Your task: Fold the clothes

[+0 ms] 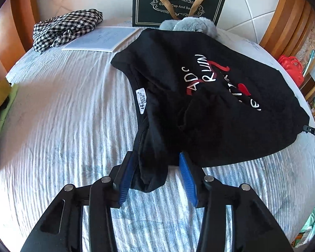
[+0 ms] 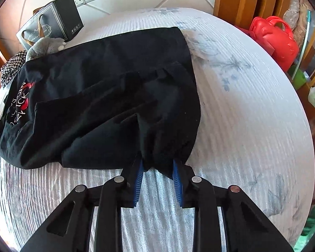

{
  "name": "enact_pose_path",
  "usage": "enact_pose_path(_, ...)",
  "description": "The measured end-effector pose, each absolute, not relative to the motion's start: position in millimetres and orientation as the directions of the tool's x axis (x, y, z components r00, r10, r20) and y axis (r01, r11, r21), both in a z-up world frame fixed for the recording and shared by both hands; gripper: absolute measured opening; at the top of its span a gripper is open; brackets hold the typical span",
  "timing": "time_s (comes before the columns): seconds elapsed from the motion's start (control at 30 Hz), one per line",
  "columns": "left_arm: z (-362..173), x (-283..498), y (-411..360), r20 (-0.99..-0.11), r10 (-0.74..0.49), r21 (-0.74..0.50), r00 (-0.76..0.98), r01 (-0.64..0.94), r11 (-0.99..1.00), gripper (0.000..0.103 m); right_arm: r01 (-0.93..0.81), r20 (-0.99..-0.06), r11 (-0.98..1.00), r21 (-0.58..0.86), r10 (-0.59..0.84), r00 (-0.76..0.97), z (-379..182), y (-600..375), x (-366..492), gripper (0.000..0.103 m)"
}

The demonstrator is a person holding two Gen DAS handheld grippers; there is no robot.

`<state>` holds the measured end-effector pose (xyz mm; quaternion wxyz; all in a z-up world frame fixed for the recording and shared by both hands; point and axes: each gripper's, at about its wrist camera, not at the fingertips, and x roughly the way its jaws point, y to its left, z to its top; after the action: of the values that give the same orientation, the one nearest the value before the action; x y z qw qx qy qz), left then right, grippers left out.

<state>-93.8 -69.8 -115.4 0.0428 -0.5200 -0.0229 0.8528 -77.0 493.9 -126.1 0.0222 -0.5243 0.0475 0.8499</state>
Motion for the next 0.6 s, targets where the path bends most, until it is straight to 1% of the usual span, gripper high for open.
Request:
enact_pose_path(0.03,-121.1,-97.5,-68.7,-0.889,0.084,-0.076,-0.449,-0.036,-0.996,0.043,-0.087,-0.893,-0.994,0.061,-0.015,-0.449,-126.3,494.0,-78.1,0.027)
enact_pose_path(0.07,-126.9,-101.2,-67.7,-0.894,0.071,-0.068,-0.443,-0.024,-0.997,0.029,-0.087,-0.894,-0.994,0.064,-0.018,-0.448,-126.4,494.1,-79.1,0.027)
enact_pose_path(0.1,-132.6,-104.9,-66.6,-0.898,0.058,-0.059,-0.436,-0.011,-0.998,0.012,-0.088,-0.895,-0.994,0.067,-0.021,-0.446,-126.4,494.8,-79.4,0.027)
enact_pose_path(0.13,-132.5,-106.4,-66.5,-0.891,0.055,-0.063,-0.45,0.004,-0.998,0.012,-0.091,-0.896,-0.994,0.067,-0.02,-0.443,-126.4,495.0,-80.0,0.027)
enact_pose_path(0.17,-133.1,-108.4,-66.3,-0.892,0.057,-0.071,-0.448,0.015,-0.997,0.009,-0.092,-0.899,-0.994,0.065,-0.018,-0.438,-126.4,494.6,-82.4,0.027)
enact_pose_path(0.23,-133.0,-110.2,-67.3,-0.894,0.057,-0.08,-0.444,0.034,-0.996,0.007,-0.086,-0.906,-0.995,0.043,-0.003,-0.424,-125.9,491.2,-85.7,0.026)
enact_pose_path(0.3,-126.9,-107.3,-74.0,-0.901,0.084,-0.113,-0.426,0.042,-0.993,0.006,-0.076,-0.909,-0.997,-0.035,0.063,-0.411,-122.7,480.1,-88.4,0.011)
enact_pose_path(0.33,-119.6,-102.3,-79.4,-0.899,0.104,-0.133,-0.425,0.039,-0.99,0.006,-0.054,-0.906,-0.995,-0.086,0.101,-0.411,-119.3,472.2,-87.3,0.009)
enact_pose_path(0.37,-110.6,-95.9,-84.4,-0.899,0.119,-0.143,-0.421,0.026,-0.989,0.006,-0.041,-0.893,-0.991,-0.129,0.134,-0.429,-112.8,466.7,-82.9,0.009)
enact_pose_path(0.47,-90.0,-75.0,-100.4,-0.907,0.171,-0.177,-0.385,-0.019,-0.984,0.006,-0.097,-0.858,-0.985,-0.143,0.173,-0.483,-84.6,472.9,-59.5,0.008)
enact_pose_path(0.5,-86.1,-68.1,-105.5,-0.911,0.194,-0.195,-0.363,-0.034,-0.98,0.006,-0.119,-0.862,-0.985,-0.129,0.17,-0.478,-78.2,477.8,-51.0,0.008)
enact_pose_path(0.6,-105.6,-53.3,-103.5,-0.944,0.206,-0.189,-0.256,-0.091,-0.978,0.006,-0.142,-0.885,-0.975,-0.171,0.216,-0.413,-78.8,485.3,-27.4,0.008)
